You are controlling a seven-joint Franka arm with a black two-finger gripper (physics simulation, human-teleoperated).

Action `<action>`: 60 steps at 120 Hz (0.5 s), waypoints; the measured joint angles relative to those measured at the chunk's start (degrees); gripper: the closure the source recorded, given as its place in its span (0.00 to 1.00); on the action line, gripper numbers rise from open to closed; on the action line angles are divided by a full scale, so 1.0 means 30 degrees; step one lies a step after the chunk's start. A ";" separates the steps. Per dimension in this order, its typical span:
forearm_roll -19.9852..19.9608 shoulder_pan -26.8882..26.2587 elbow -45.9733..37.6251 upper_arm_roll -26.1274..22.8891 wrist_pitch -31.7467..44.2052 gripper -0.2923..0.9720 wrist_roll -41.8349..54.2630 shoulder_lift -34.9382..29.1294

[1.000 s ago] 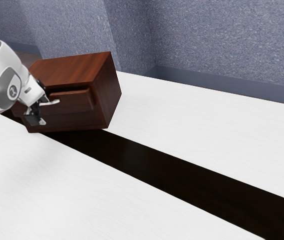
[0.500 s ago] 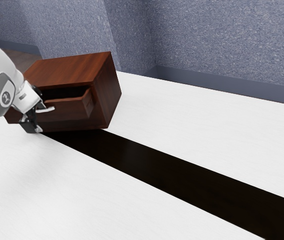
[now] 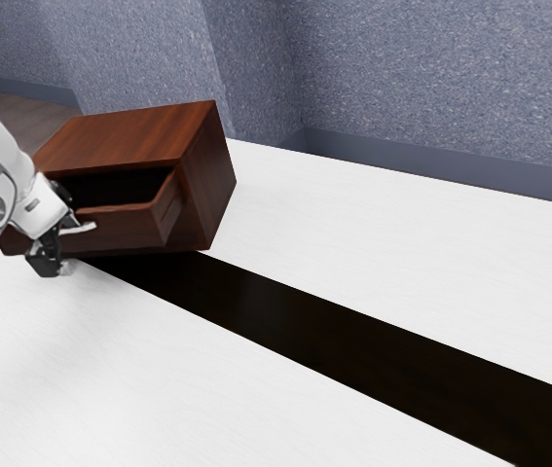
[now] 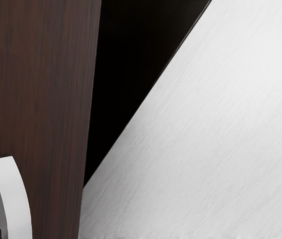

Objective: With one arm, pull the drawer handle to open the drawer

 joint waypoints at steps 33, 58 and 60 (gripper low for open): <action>0.0019 0.0167 -0.1089 0.0098 0.0165 0.25 -0.0109 -0.1030; -0.0008 0.0181 -0.2185 0.0094 0.0361 0.23 -0.0182 -0.1911; -0.0007 0.0179 -0.2228 0.0095 0.0373 0.23 -0.0189 -0.1958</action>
